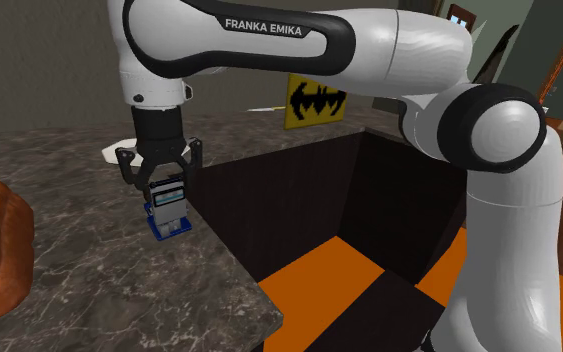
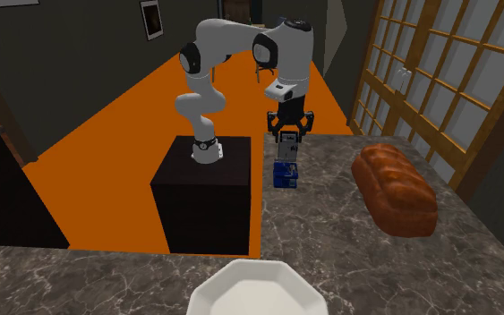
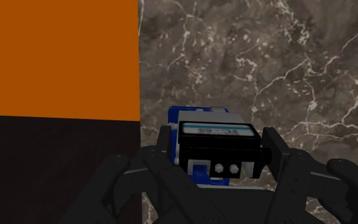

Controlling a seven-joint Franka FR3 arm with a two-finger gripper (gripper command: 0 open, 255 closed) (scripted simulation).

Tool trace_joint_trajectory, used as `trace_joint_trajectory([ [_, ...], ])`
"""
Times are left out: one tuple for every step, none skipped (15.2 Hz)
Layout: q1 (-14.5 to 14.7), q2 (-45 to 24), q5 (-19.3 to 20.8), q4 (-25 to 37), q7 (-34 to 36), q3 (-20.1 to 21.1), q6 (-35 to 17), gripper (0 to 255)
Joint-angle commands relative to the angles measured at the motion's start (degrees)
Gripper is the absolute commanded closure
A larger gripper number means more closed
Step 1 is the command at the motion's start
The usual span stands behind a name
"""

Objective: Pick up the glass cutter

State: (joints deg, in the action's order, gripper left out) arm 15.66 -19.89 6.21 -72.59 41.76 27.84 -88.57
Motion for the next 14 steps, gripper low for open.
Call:
trace_joint_trajectory([
  [0.00,-0.11,0.01,-0.08,0.00,-0.02,-0.06,255],
  [0.01,-0.16,0.03,0.03,-0.01,-0.03,-0.01,255],
  [0.01,-0.10,0.01,-0.05,0.01,-0.02,-0.03,255],
  [0.01,-0.15,0.03,0.07,-0.01,-0.02,0.05,255],
  [-0.02,-0.08,0.00,-0.02,-0.02,-0.02,0.01,255],
  [0.01,-0.17,0.03,0.12,-0.03,-0.03,0.08,255],
  [0.19,-0.43,0.15,1.28,0.03,-0.01,0.99,255],
  [0.40,-0.74,0.30,2.52,0.09,0.00,1.93,255],
  [0.63,-1.08,0.45,3.79,0.16,0.00,2.89,255],
  [0.87,-1.44,0.61,5.11,0.22,0.01,3.86,255],
  [1.13,-1.83,0.79,6.49,0.29,0.01,4.86,255],
  [1.41,-2.26,0.99,7.93,0.36,0.01,5.88,255],
  [1.73,-2.74,1.21,9.44,0.44,0.01,6.94,255],
  [2.07,-3.25,1.45,11.02,0.51,0.00,8.02,255],
])
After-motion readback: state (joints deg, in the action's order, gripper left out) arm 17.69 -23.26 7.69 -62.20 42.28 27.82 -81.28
